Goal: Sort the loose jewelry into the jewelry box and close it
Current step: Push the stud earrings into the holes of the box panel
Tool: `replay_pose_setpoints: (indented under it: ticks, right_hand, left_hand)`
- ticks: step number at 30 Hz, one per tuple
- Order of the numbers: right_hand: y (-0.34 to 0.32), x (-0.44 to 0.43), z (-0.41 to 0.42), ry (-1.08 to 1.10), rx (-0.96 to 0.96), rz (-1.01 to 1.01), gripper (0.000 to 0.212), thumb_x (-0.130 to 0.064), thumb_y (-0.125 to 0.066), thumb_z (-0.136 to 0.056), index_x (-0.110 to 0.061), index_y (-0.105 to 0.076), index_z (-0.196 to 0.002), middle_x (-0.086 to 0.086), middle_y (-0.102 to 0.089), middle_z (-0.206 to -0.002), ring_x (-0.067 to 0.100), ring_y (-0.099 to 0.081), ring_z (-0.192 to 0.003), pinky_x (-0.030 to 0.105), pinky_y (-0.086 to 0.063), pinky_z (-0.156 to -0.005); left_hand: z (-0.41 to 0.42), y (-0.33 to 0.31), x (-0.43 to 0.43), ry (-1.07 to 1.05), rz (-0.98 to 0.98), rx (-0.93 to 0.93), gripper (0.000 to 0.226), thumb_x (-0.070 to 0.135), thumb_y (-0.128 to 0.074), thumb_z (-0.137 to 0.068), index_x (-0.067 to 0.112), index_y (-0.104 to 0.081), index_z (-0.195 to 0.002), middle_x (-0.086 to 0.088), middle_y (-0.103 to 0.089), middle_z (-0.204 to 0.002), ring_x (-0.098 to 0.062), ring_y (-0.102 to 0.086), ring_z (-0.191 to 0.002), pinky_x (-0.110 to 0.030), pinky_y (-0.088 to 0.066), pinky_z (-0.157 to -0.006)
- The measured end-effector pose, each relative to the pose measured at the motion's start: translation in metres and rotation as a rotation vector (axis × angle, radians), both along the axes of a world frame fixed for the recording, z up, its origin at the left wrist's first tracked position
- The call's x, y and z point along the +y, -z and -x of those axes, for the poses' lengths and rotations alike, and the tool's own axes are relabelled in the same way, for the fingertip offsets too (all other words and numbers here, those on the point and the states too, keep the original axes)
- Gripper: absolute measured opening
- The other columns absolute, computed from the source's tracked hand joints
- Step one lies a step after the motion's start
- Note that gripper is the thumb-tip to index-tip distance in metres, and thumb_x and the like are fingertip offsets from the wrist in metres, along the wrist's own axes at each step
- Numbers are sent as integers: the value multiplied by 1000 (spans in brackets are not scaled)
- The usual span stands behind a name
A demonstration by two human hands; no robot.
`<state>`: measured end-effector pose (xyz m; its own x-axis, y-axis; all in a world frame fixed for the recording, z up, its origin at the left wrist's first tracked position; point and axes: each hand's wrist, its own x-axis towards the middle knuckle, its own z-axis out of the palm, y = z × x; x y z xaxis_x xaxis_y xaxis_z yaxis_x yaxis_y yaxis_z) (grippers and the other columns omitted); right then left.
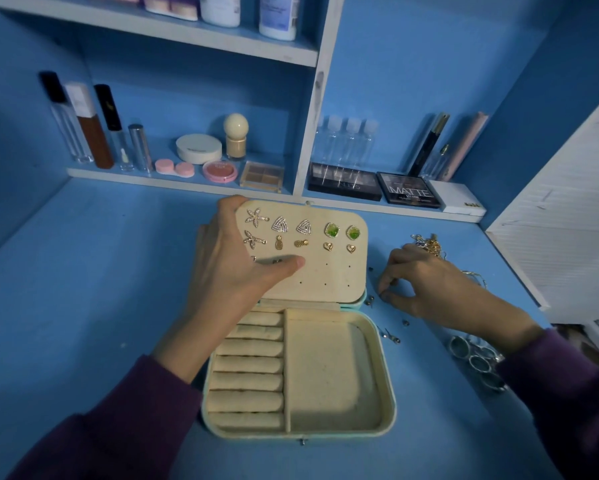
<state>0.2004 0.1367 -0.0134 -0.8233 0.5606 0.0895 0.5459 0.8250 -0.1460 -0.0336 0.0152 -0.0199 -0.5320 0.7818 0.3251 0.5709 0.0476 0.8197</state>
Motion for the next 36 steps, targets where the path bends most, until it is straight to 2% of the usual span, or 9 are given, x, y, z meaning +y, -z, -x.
replay_pose_setpoints:
  ticks: [3,6,9,13,15,21,27,30,36]
  right_hand:
    - [-2,2,-1,9,40,60,7,-13,-73,-79,-20,-72,-80,-7,-58,-79,8,-51,-78,23,-42,-74]
    - [-12,2,2,84,206,176,16,-5,-74,-77,-20,-71,-75,-10,-59,-74,2,-54,-71,8,-38,-66]
    - [-30,0,11,197,383,389,24,-4,-71,-78,-26,-66,-68,-11,-63,-70,-1,-55,-64,8,-38,-62]
    - [-47,-1,32,228,513,670,15,-2,-64,-83,-15,-70,-79,7,-70,-81,12,-55,-75,22,-41,-67]
    - [-52,-2,43,208,540,755,10,-4,-65,-83,-12,-70,-81,3,-68,-76,13,-54,-73,21,-41,-65]
    - [-58,-8,71,-5,367,883,10,0,-64,-83,-7,-70,-84,4,-65,-71,11,-55,-66,22,-42,-60]
    - [-59,-21,78,-135,144,963,7,1,-63,-83,-3,-68,-87,7,-66,-71,8,-58,-59,19,-48,-60]
    - [-57,-24,78,-141,129,990,7,0,-63,-83,-4,-68,-87,4,-67,-70,7,-59,-58,19,-49,-61]
    - [-54,-23,79,-146,98,1007,8,-1,-64,-83,-5,-69,-87,4,-67,-73,8,-59,-60,19,-49,-61]
  left_hand:
    - [-4,-3,-7,-16,-44,95,84,37,-88,-57,22,-36,-121,18,-35,-99,-8,-36,-104,-22,-32,-79]
    - [-7,-2,-18,-45,-164,286,83,44,-84,-54,18,-36,-117,11,-35,-105,-9,-35,-100,-18,-29,-77]
    - [-9,1,-28,-67,-292,470,78,50,-80,-58,16,-37,-114,4,-39,-104,-19,-40,-97,-26,-35,-81]
    - [-11,2,-32,-109,-346,657,70,51,-76,-67,13,-42,-114,-8,-50,-106,-27,-41,-96,-41,-39,-82]
    - [-13,2,-33,-142,-350,699,68,53,-76,-68,13,-43,-111,-11,-48,-107,-29,-40,-99,-43,-36,-84]
    - [-15,2,-43,-176,-393,843,58,60,-69,-76,14,-42,-99,-6,-40,-110,-29,-38,-104,-46,-29,-84]
    - [-16,8,-47,-155,-428,919,42,56,-67,-82,19,-47,-87,-2,-43,-107,-29,-38,-106,-57,-43,-78]
    - [-16,8,-47,-145,-453,910,39,51,-68,-84,20,-46,-84,0,-44,-105,-28,-39,-105,-58,-45,-73]
    - [-17,11,-49,-164,-472,919,38,36,-78,-76,20,-44,-82,1,-46,-100,-26,-41,-102,-52,-40,-77]
